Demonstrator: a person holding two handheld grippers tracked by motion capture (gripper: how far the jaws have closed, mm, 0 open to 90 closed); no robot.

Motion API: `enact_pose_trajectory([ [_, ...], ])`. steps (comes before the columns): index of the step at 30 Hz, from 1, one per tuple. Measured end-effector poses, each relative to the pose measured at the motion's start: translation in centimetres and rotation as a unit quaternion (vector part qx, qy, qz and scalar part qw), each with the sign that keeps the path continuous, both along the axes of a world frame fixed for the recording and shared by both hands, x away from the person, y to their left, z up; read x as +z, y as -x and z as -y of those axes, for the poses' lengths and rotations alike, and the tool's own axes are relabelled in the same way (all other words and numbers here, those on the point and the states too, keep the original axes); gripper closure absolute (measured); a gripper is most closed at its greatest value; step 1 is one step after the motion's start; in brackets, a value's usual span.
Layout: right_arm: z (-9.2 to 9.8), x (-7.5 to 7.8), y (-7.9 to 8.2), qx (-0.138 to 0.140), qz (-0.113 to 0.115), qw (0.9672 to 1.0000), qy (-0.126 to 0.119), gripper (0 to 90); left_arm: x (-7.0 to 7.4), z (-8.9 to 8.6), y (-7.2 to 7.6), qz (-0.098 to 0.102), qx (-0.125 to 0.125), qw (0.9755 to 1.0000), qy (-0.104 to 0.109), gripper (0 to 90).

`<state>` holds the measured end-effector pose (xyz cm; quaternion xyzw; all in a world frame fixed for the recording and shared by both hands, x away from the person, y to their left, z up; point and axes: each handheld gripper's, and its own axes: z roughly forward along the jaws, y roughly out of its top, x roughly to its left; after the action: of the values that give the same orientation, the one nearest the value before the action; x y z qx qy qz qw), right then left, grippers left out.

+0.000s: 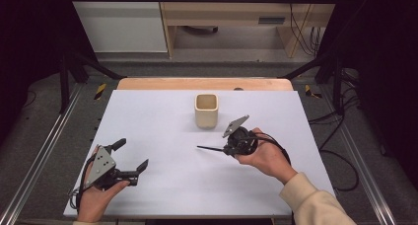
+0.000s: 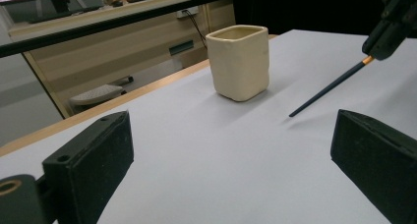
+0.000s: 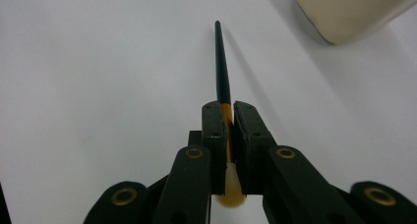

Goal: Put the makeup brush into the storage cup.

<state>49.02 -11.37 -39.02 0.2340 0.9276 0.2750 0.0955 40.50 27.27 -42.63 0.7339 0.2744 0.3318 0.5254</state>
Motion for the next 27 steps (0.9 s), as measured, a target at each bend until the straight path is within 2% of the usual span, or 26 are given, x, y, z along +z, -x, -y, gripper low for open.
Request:
enact_pose_trajectory([
  [4,-0.1,0.5,-0.1,0.0,-0.001,1.0,-0.003,84.2,0.3,1.5,-0.1,0.0,-0.021,0.9993,-0.03,1.9],
  [7,0.0,0.8,-0.3,0.002,0.0,1.0,-0.004,84.2,0.4,2.7,-0.3,-0.002,-0.037,0.9984,-0.043,1.9],
  [13,0.2,1.3,-0.5,0.004,-0.001,1.0,-0.007,84.2,0.1,4.4,-0.8,-0.012,-0.063,0.995,-0.076,2.1],
  [21,0.3,1.7,-0.7,0.003,-0.002,0.9999,-0.011,84.2,0.5,6.0,-1.2,-0.012,-0.078,0.9919,-0.099,3.9],
  [23,0.3,1.8,-0.6,0.005,-0.002,0.9999,-0.01,84.2,0.6,6.3,-1.4,-0.01,-0.08,0.9913,-0.104,4.1],
  [24,0.3,1.9,-0.6,0.007,-0.002,0.9999,-0.01,84.2,0.6,6.5,-1.6,-0.008,-0.08,0.9918,-0.099,4.2],
  [27,0.3,2.1,-0.5,0.008,-0.004,0.9999,-0.01,84.2,0.7,7.0,-2.0,-0.008,-0.087,0.9906,-0.106,4.7],
])
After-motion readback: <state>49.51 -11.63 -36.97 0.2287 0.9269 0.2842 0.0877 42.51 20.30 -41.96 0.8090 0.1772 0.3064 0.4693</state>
